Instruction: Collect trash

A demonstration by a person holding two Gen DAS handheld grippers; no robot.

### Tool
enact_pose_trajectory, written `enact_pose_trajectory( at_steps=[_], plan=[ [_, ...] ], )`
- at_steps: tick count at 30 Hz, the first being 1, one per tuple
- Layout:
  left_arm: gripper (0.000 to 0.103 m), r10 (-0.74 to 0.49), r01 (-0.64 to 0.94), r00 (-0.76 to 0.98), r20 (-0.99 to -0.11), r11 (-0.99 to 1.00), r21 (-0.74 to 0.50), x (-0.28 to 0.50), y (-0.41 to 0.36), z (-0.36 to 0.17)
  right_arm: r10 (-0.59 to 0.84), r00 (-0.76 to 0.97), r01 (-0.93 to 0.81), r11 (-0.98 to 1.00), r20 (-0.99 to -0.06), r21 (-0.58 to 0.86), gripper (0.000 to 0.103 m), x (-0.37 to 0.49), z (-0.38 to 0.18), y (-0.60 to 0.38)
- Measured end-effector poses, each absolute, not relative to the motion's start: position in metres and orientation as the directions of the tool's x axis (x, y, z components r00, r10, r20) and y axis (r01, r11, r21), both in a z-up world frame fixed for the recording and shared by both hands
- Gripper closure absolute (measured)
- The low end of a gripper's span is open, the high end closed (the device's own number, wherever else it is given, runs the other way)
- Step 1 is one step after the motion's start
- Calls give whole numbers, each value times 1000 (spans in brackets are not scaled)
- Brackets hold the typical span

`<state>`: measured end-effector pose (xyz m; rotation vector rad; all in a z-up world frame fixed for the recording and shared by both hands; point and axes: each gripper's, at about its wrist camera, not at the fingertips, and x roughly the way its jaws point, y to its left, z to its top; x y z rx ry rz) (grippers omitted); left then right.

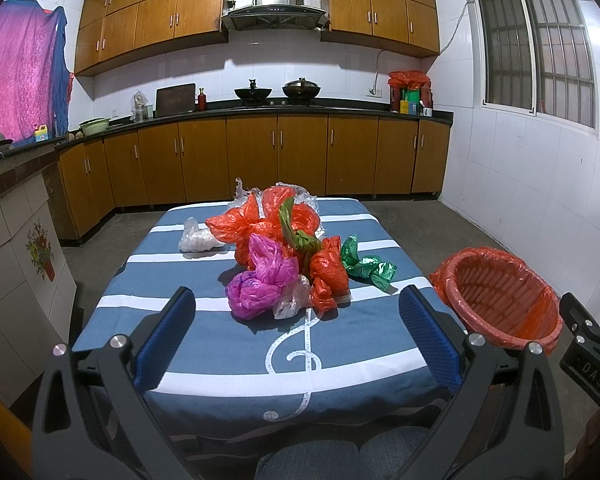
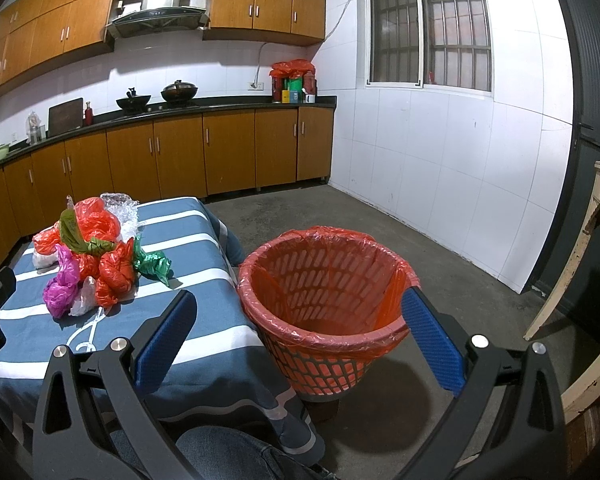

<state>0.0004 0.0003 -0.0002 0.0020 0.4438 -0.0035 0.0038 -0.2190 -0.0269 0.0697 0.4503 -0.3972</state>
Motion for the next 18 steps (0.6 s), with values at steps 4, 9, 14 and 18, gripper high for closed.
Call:
enact_pose_trajectory(
  at_steps=[4,9,14,18],
  plan=[
    [4,-3,4,903,-430,1000,1,0,0,0,-358,825,389,921,-437,-21,2,4,-27,-219],
    [4,-2,3,903,-430,1000,1,0,0,0,-358,825,389,921,-437,-21,2,5,-28,-219],
    [4,-1,2,903,-431,1000,2,1,0,0,-357,826,388,921,-436,-21,2,5,-28,-220],
    [4,12,-16,901,-435,1000,-6,1,7,-4,-340,837,370,929,-430,-14,2,8,-29,-219]
  ],
)
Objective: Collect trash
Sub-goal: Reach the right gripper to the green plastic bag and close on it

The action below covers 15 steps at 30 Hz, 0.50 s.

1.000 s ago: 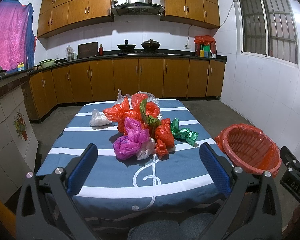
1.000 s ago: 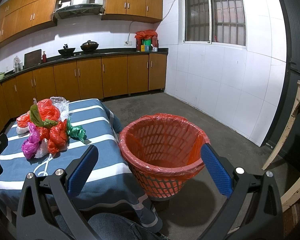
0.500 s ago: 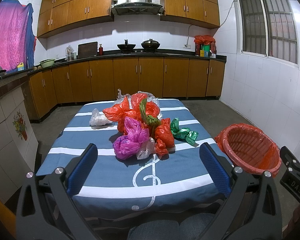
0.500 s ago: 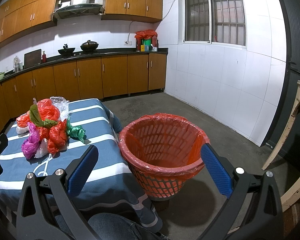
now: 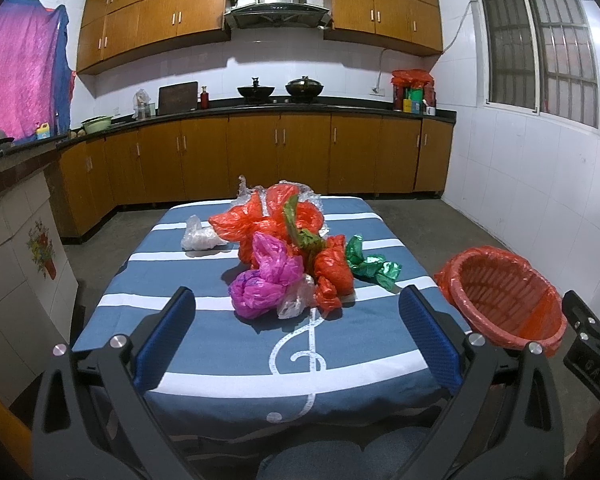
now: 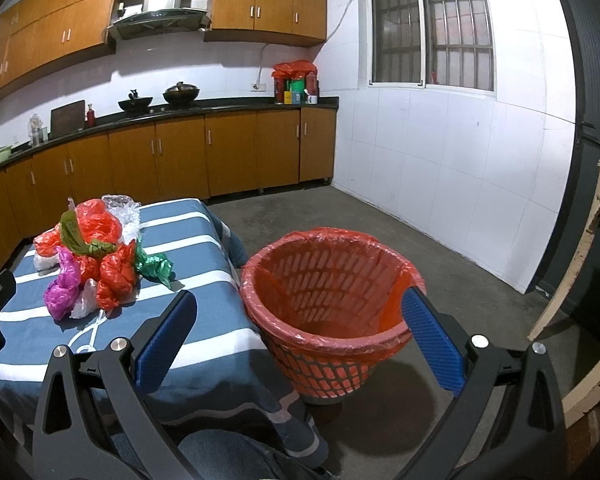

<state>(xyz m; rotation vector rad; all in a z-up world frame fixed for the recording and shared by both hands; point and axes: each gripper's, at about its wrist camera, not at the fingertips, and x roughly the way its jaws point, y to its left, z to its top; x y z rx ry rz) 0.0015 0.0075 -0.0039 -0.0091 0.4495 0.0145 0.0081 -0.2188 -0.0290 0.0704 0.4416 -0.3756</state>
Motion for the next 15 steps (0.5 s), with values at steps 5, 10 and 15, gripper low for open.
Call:
enact_pose_trajectory(
  at_steps=[5,10,15],
  plan=[
    [4,42,-61,891,-452,998,-27,15,27,-13,-298,852,324,946,-430,-14,2,24,-32,-213],
    [4,80,-125,862,-500,991,-56,41,59,-22,-222,862,258,966,-456,17,2,56,-39,-203],
    [4,125,-182,847,-517,981,-61,59,85,-30,-148,855,196,980,-497,44,3,95,-49,-195]
  ],
)
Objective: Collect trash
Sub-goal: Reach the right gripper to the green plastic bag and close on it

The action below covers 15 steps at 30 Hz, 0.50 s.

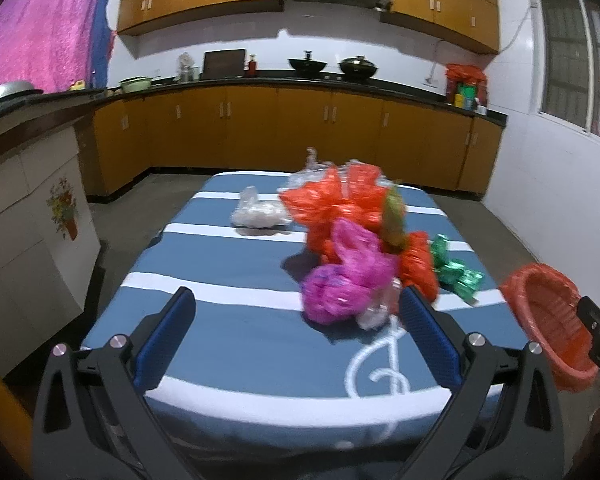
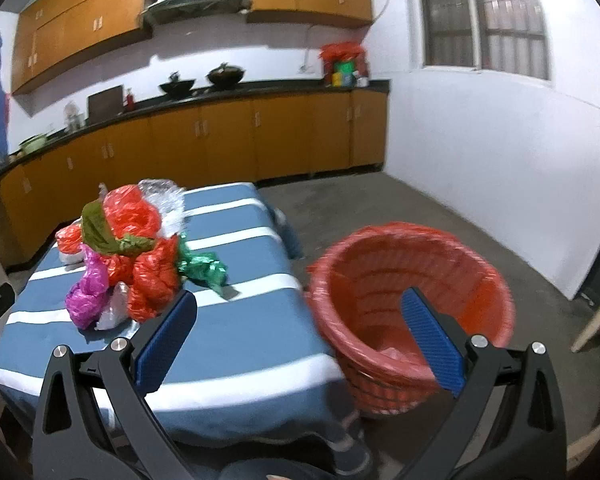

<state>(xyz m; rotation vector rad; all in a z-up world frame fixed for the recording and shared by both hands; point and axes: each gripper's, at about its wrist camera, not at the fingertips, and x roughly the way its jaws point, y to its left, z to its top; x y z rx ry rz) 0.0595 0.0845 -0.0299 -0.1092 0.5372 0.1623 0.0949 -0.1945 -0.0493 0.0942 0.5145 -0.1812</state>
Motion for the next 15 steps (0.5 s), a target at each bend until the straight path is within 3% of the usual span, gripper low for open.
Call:
enact_pose_trajectory(
  at_steps=[8,15],
  plan=[
    [4,162,-223,834,-527,973,-52,91,111,-38,4,826,35,998,-564,58,20,173,-65,-167],
    [12,136,-209,821,-554,975,-71,118,118,-49,72,758,-41,997,-648,63,37,230,-92,-150]
  ],
)
